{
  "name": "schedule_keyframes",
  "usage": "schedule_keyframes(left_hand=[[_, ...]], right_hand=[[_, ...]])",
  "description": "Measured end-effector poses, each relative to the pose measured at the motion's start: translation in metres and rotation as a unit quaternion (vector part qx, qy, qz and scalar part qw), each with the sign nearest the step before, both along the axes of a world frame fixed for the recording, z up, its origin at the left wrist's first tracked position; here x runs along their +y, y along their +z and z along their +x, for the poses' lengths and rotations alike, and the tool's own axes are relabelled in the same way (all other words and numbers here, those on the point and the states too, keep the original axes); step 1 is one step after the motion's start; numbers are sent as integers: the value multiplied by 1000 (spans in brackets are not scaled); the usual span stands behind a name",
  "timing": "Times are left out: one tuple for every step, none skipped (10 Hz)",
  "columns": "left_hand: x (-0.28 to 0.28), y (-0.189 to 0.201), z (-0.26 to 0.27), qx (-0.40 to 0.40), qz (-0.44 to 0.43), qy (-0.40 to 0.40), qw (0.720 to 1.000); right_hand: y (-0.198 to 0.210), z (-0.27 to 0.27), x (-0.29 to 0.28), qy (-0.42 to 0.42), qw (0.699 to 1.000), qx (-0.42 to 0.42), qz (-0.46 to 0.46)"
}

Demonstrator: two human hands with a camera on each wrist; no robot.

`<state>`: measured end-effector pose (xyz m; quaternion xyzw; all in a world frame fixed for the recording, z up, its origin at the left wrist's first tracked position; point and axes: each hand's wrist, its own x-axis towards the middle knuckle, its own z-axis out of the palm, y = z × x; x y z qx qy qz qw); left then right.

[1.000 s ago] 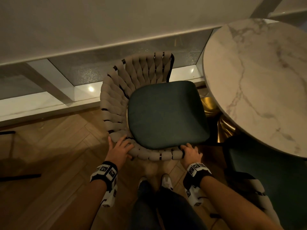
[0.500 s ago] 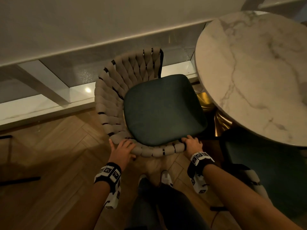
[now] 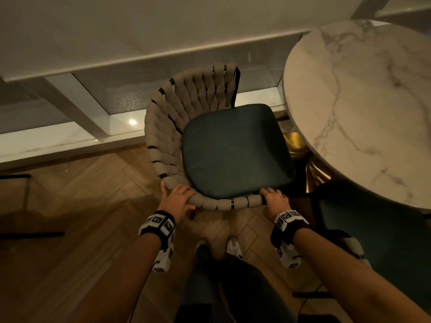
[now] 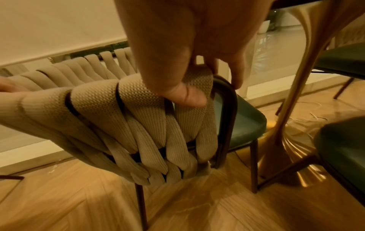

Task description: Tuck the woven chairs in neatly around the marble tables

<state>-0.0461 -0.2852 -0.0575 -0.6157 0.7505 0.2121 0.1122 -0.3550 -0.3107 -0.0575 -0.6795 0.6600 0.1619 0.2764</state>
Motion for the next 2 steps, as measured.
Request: schedule_keyframes(left_hand=[[3,16,-2,23,-11,20,999],[26,27,-1,30,-17,33,999]], right_hand=[[19,-2,-3,43,998,-10,34],[78,-11,-23,39,988,-142,44]])
